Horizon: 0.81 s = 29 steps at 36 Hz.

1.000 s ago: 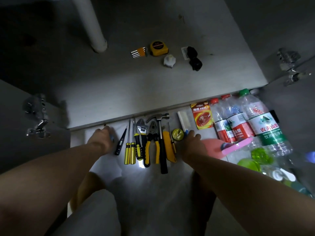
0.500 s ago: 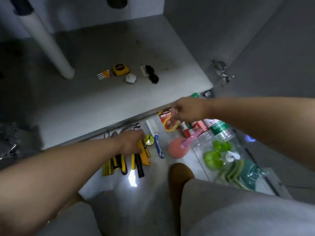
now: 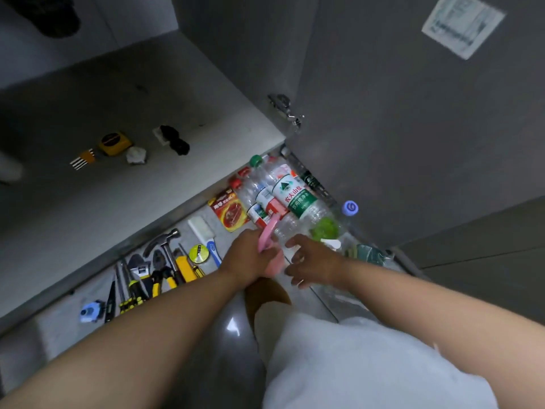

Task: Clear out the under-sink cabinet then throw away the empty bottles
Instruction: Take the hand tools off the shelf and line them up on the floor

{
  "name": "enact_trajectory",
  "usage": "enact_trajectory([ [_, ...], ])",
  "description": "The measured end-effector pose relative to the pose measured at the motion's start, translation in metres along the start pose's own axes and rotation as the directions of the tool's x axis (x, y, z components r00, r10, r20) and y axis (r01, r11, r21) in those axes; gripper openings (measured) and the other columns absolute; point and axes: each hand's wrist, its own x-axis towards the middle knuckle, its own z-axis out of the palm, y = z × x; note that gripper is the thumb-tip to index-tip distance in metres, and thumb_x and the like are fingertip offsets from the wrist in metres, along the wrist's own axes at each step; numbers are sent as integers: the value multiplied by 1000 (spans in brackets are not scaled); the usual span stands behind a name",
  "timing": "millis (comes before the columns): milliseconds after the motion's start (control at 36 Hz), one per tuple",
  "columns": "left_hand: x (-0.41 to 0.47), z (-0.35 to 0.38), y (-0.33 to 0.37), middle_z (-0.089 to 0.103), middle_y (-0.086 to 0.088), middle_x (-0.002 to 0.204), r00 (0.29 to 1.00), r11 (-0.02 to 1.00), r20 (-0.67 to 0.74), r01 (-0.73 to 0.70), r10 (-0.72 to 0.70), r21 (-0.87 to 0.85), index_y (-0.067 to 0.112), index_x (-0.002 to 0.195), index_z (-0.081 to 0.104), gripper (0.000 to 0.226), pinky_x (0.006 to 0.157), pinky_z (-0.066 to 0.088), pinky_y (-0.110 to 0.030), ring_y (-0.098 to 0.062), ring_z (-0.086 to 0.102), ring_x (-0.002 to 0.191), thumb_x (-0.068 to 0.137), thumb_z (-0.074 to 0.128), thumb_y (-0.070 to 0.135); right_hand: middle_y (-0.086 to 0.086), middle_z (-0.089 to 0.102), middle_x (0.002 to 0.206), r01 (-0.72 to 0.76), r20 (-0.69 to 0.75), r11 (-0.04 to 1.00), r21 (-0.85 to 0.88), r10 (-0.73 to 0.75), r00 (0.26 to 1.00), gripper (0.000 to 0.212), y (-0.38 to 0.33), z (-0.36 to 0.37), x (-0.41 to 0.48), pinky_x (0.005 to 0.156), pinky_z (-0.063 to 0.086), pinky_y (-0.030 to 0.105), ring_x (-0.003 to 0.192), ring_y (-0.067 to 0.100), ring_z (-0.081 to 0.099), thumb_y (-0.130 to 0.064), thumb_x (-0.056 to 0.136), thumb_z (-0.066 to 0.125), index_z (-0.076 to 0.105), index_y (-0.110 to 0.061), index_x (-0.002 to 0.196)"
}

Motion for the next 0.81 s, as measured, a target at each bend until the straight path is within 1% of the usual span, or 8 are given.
enact_trajectory([
  [56, -1, 4, 7, 66, 2, 112, 999, 1000, 22, -24, 23, 10, 17, 123, 69, 30, 89, 49, -28, -15, 62, 102, 95, 69, 27, -1, 52, 117, 127, -59, 988, -93, -133, 989, 71, 13, 12, 1, 76, 59, 34, 94, 23, 68, -22, 80, 80, 42, -24, 140],
  [139, -2, 11, 16, 62, 6, 108, 999, 999, 41, -30, 29, 19, 19, 125, 68, 29, 89, 48, -29, -16, 61, 101, 97, 65, 28, 7, 54, 132, 195, -195, 973, -120, -215, 957, 87, 27, 30, 3, 95, 52, 40, 120, 28, 57, -38, 70, 86, 43, -19, 143],
  [333, -9, 29, 26, 66, 6, 105, 987, 992, 156, -57, 39, 110, 22, 118, 68, 24, 85, 53, -29, -16, 65, 96, 98, 62, 32, 4, 53, 118, 102, -396, 995, -16, -100, 913, 79, 56, 48, 9, 90, 47, 36, 115, 27, 51, -55, 65, 73, 47, -22, 133],
  [444, -9, 36, 25, 68, 12, 102, 966, 997, 259, -38, 20, 63, 30, 109, 67, 18, 66, 47, -6, 3, 61, 86, 92, 70, 28, 9, 65, 114, 75, -441, 996, -40, -85, 894, 54, 70, 47, 12, 84, 52, 40, 104, 31, 63, -43, 75, 74, 58, -19, 120],
  [556, -7, 37, 22, 67, 13, 90, 966, 990, 242, -117, 96, 73, 22, 108, 72, 17, 64, 44, 0, 15, 61, 79, 91, 71, 19, 6, 67, 109, 67, -520, 998, -5, -60, 852, 53, 77, 51, 16, 73, 49, 34, 96, 27, 65, -41, 74, 78, 58, -14, 115],
  [611, -8, 38, 22, 66, 12, 88, 968, 984, 215, -151, 129, 90, 18, 104, 73, 14, 67, 48, -6, 9, 63, 79, 91, 70, 14, 12, 63, 107, 28, -567, 997, 70, 17, 823, 61, 80, 56, 18, 68, 41, 30, 89, 24, 61, -42, 70, 83, 56, -5, 111],
  [694, -6, 40, 20, 69, 2, 97, 975, 987, 204, -116, 92, 113, 16, 106, 70, 16, 75, 54, -24, -13, 65, 87, 91, 69, 12, 20, 54, 119, -34, -594, 984, 176, 134, 793, 77, 88, 61, 22, 82, 48, 37, 104, 27, 57, -34, 67, 88, 47, 3, 120],
  [806, -5, 48, 14, 64, 11, 91, 981, 991, 156, -127, 118, 51, 17, 105, 69, 13, 70, 46, -8, -8, 61, 86, 94, 67, 12, 20, 46, 132, 10, -703, 952, 305, 218, 677, 85, 91, 50, 29, 90, 41, 33, 120, 36, 50, -33, 68, 90, 38, -2, 127],
])
